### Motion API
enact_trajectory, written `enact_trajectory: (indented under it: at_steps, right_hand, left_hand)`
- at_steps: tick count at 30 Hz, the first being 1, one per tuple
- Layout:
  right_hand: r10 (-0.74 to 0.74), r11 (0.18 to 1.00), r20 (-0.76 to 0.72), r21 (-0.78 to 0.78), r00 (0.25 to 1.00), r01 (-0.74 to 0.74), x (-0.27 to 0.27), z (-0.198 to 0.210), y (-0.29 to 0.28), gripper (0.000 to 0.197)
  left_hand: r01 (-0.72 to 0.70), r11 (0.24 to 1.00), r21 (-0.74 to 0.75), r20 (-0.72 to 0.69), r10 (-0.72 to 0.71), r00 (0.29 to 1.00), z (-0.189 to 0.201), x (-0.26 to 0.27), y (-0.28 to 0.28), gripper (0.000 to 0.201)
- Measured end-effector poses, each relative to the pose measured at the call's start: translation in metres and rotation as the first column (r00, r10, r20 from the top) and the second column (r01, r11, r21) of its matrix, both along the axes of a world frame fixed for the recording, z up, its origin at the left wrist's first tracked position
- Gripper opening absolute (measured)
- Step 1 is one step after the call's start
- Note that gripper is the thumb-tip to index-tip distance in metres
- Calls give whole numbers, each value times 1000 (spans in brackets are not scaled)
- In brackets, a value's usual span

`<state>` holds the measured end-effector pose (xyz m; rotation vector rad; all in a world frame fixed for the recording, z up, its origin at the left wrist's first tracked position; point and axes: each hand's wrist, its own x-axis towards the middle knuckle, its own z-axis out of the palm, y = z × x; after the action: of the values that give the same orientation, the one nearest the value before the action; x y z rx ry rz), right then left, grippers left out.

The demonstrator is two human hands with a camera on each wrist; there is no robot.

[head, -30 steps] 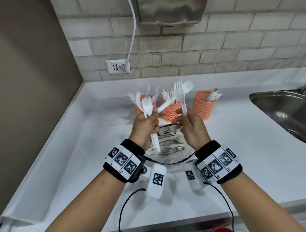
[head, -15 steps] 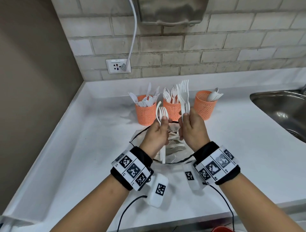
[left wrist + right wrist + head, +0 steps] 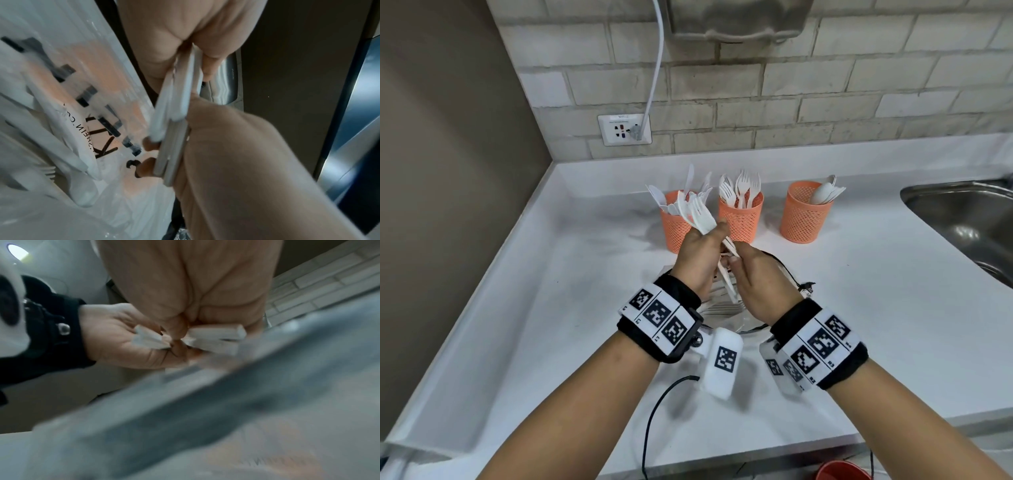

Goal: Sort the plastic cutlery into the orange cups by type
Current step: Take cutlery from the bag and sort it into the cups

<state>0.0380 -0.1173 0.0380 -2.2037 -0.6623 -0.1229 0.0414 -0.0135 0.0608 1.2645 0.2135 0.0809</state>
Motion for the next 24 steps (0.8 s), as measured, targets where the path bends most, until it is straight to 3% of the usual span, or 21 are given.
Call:
enact_trajectory:
  at_steps: [2,7,14,19,24]
  right_hand:
    - [-20,1000,-18,-11,1000,19,2,-2,0,17]
    - [84,993,-113,87,990,-75,0,2,2,33]
    - [176,967,-249,224,952,-120,4,4,-1,10]
    - [119,993,-168,-1,979,-121,8,10,-3,17]
    - [34,983,-11,-182,999,-36,15,5,-6,24]
  left_hand:
    - [-17,1000,0,16,17,1000,2,0,-1,27]
    - [-33,999,-9,21,33,999,5,0,-3,39]
    - [11,997,73,89,-17,996,5,0,-4,40]
    - [105,978,180,74,-119,990,4,3,-1,15]
    - [-17,998,54,139,9,990,14,10,7,14]
